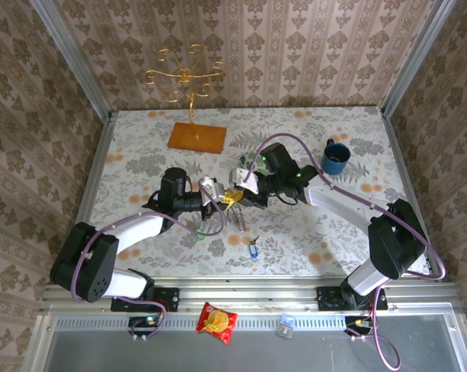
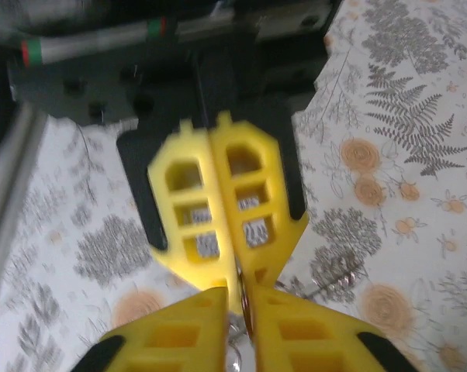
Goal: Put the keys on the keyring
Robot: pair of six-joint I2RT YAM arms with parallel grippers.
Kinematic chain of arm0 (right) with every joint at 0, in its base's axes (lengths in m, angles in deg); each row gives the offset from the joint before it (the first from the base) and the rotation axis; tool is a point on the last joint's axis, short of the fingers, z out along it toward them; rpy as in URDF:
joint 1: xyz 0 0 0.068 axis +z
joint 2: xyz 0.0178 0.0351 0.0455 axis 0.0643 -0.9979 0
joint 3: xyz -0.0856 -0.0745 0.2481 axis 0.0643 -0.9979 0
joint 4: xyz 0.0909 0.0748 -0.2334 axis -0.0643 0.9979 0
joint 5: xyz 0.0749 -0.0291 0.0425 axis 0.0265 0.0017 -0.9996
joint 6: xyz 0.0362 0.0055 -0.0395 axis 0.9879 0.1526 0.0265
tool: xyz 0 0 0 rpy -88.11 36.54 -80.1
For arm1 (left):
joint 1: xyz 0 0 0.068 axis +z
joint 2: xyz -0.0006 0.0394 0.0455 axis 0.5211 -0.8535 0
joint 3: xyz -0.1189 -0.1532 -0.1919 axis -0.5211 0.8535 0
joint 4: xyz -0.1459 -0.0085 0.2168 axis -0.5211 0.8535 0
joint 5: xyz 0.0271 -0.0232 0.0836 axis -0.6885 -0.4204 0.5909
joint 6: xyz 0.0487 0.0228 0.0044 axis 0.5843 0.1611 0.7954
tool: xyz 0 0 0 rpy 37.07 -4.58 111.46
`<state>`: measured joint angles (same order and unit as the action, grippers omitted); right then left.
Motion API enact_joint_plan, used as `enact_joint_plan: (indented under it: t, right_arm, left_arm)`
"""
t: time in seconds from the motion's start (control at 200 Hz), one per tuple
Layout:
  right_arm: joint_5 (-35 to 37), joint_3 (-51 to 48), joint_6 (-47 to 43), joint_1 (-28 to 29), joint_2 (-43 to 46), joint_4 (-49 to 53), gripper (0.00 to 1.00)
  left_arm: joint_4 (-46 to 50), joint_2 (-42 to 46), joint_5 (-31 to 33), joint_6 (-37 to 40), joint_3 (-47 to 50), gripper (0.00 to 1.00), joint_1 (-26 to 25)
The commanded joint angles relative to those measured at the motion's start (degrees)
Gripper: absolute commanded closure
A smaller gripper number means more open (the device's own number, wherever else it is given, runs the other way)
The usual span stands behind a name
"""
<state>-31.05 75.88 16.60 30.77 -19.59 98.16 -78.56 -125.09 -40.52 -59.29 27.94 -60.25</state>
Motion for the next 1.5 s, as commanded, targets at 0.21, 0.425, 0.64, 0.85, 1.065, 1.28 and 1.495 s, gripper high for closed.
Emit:
enact_joint_plan:
  t: [0.21, 0.425, 0.64, 0.85, 1.065, 1.28, 1.495]
  right_arm:
    - [-14.13, -14.54, 14.73, -7.51, 4.38, -27.35, 0.71]
    - [-15.06, -15.23, 15.32, -7.23, 1.93, -29.82, 0.71]
    - [-15.10, -14.07, 15.24, -6.51, -0.01, -30.09, 0.71]
    - [-15.02, -12.31, 15.79, -5.59, -1.97, -31.16, 0.75]
    - [-15.15, -11.40, 15.88, -5.19, -2.62, -31.29, 0.82]
    - [-15.02, -9.98, 14.24, -5.19, -2.69, -27.87, 1.00]
    - [-7.42, -4.26, 2.89, -3.68, -0.75, -8.78, 1.00]
  left_arm:
    - [-17.35, -1.30, -2.09, -7.81, 3.66, 1.00, 0.45]
    - [-22.47, -2.51, -3.11, -10.75, 4.65, 1.00, 1.15]
    - [-23.66, -3.44, -3.87, -11.90, 4.57, 1.00, 1.39]
    - [-23.88, -3.81, -4.68, -12.26, 4.44, 1.00, 1.43]
    - [-24.29, -4.06, -5.24, -12.44, 4.43, 1.00, 1.51]
    - [-25.19, -4.24, -4.70, -13.40, 4.63, 0.96, 1.85]
    - [-13.55, -0.96, -1.57, -7.75, 2.87, 0.81, 1.97]
